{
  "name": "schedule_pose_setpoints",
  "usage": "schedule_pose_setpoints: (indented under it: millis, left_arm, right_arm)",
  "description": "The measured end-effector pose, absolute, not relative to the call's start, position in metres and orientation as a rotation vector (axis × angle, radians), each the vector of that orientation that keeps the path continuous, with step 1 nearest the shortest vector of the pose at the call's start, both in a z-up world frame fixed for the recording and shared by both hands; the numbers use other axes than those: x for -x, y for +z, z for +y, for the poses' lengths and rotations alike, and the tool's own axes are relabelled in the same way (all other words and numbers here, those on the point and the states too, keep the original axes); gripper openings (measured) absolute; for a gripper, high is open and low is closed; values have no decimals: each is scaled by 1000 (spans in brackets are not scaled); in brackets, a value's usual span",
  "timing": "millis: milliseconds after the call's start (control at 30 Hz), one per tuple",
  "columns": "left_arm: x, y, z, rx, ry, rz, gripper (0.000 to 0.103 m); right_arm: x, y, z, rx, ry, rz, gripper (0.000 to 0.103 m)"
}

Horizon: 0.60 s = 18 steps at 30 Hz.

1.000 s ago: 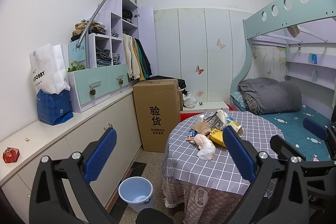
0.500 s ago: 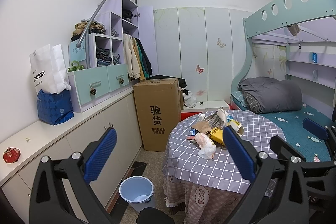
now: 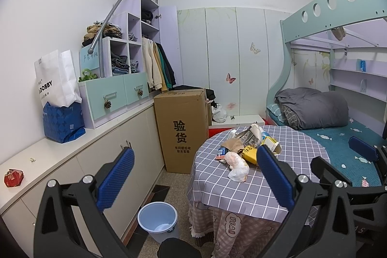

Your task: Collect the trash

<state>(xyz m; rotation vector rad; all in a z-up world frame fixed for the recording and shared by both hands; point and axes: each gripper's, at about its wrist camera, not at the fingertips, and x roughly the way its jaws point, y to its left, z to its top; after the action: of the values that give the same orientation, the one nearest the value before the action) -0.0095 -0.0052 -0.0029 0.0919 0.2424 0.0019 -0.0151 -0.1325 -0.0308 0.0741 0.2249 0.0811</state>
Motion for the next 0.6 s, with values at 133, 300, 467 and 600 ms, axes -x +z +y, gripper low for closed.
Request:
schedule_pose_setpoints:
  millis: [133, 300, 467, 600]
  left_arm:
    - [10, -4, -4, -94, 3, 245, 99]
    - [9, -6, -4, -96, 6, 252, 99]
    - [7, -6, -5, -98, 7, 260, 99]
    - [7, -6, -5, -98, 7, 264, 99]
  right_arm:
    - [15, -31, -132, -77, 82, 227, 97]
    - [15, -34, -130, -77, 83, 231, 97]
    - [15, -35, -128, -76, 83, 233, 97]
    - [15, -36, -130, -79, 86, 238, 97]
